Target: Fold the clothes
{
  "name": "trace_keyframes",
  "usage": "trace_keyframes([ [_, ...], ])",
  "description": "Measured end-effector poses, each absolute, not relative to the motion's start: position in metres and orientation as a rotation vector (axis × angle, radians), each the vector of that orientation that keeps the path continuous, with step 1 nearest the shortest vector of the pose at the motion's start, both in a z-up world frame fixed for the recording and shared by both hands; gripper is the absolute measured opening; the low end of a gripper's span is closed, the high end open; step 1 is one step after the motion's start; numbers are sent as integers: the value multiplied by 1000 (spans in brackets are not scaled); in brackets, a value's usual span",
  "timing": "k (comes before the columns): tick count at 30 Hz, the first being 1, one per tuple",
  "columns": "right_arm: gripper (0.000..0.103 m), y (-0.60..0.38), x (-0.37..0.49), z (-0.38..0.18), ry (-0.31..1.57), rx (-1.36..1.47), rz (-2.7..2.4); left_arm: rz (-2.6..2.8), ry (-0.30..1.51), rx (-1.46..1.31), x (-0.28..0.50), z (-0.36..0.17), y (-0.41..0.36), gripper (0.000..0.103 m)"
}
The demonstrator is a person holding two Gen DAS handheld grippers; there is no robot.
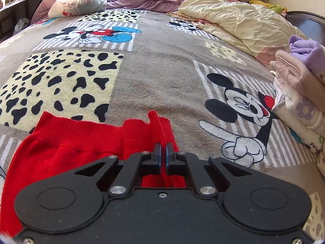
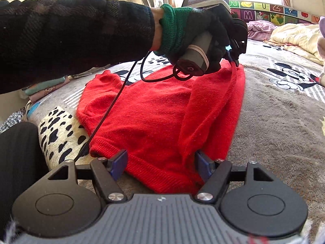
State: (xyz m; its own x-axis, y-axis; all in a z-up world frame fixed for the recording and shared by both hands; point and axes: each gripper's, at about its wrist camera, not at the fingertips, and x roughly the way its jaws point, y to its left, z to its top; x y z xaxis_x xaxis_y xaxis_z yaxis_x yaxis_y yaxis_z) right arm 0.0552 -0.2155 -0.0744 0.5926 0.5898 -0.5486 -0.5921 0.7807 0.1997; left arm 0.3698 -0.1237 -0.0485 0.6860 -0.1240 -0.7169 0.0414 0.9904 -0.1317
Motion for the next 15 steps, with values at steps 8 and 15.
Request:
trace_keyframes([
  [8,72,-219,57,-74,643,30,688,-58,750,-12,366,-47,-133,2],
  [15,71,-231,61,-71,643,100,667,-102,757,1,366,-46,-130,6],
])
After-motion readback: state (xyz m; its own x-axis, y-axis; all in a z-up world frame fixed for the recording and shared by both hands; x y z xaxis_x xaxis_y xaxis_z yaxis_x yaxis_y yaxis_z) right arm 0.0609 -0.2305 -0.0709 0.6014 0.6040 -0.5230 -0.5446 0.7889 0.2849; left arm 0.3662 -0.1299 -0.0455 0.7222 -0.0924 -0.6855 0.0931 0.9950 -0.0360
